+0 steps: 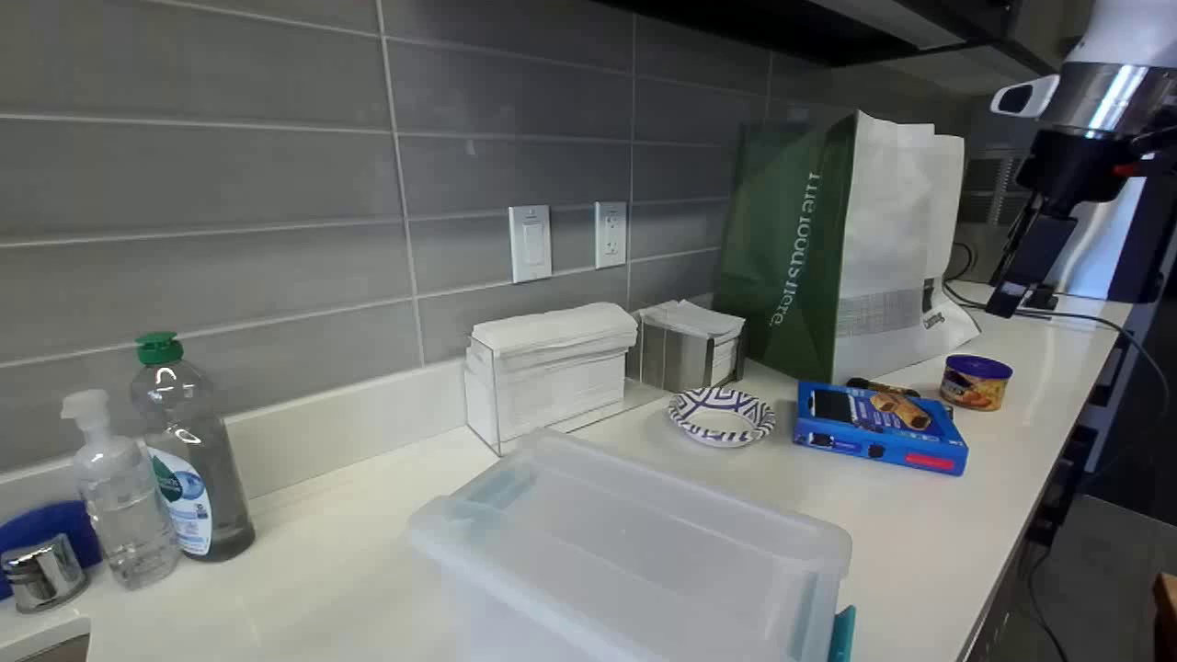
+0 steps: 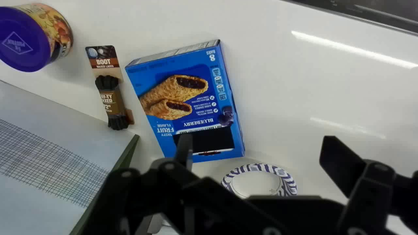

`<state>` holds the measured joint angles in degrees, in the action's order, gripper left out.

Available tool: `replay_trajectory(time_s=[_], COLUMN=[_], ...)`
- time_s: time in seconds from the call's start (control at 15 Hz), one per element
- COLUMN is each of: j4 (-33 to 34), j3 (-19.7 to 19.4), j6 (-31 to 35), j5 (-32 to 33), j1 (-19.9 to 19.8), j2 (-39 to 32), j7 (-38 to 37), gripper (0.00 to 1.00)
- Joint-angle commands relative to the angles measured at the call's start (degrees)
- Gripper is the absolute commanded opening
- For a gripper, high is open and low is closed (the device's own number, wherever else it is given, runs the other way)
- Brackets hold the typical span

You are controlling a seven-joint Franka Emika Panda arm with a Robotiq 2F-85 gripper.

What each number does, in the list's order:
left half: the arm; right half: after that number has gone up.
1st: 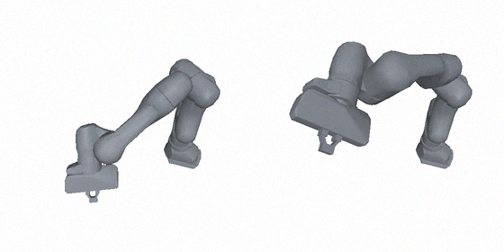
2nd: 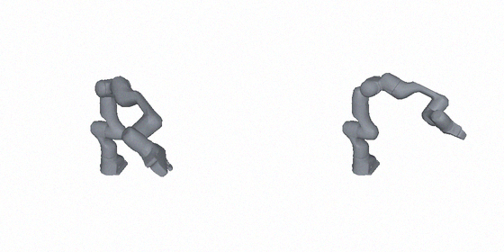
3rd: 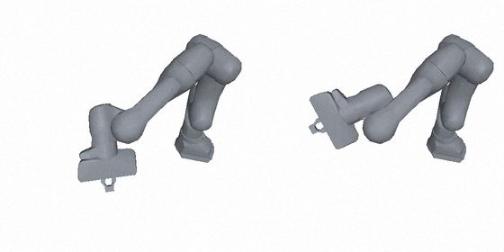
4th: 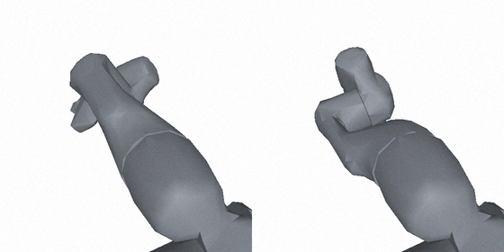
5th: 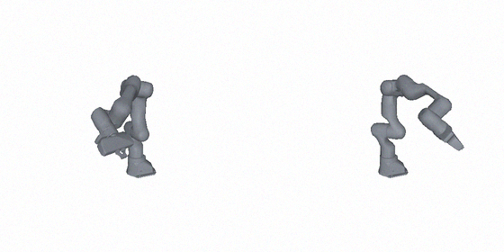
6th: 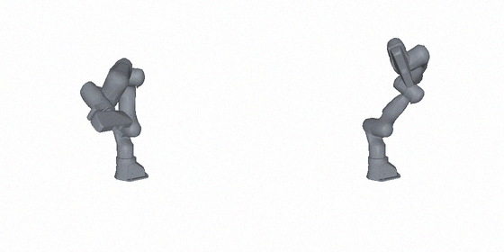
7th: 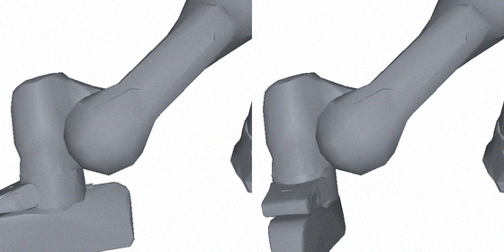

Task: Unstack the black and white bowls.

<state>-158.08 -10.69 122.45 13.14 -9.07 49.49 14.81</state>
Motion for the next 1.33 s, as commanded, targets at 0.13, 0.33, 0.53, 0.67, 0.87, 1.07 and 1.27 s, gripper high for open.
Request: replay_trajectory(time_s=[0.13,0.33,0.53,0.67,0.87,1.07,1.27], j4=[0.0,0.0,0.0,0.0,1.0,4.5,9.3], j3=[-0.1,-0.1,-0.1,-0.1,0.5,2.1,5.1], j6=[-0.2,-0.2,-0.2,-0.2,1.7,7.2,11.9], j5=[0.1,0.1,0.1,0.1,-0.7,-2.5,-2.1], j1=[0.2,0.2,0.2,0.2,0.5,2.1,2.6], j2=[-0.1,-0.1,-0.1,-0.1,-2.6,-9.6,-18.0], j7=[-0.1,-0.1,-0.1,-0.1,-2.3,-6.4,-9.8], gripper=[1.00,1.00,1.00,1.00,1.00,1.00,1.00])
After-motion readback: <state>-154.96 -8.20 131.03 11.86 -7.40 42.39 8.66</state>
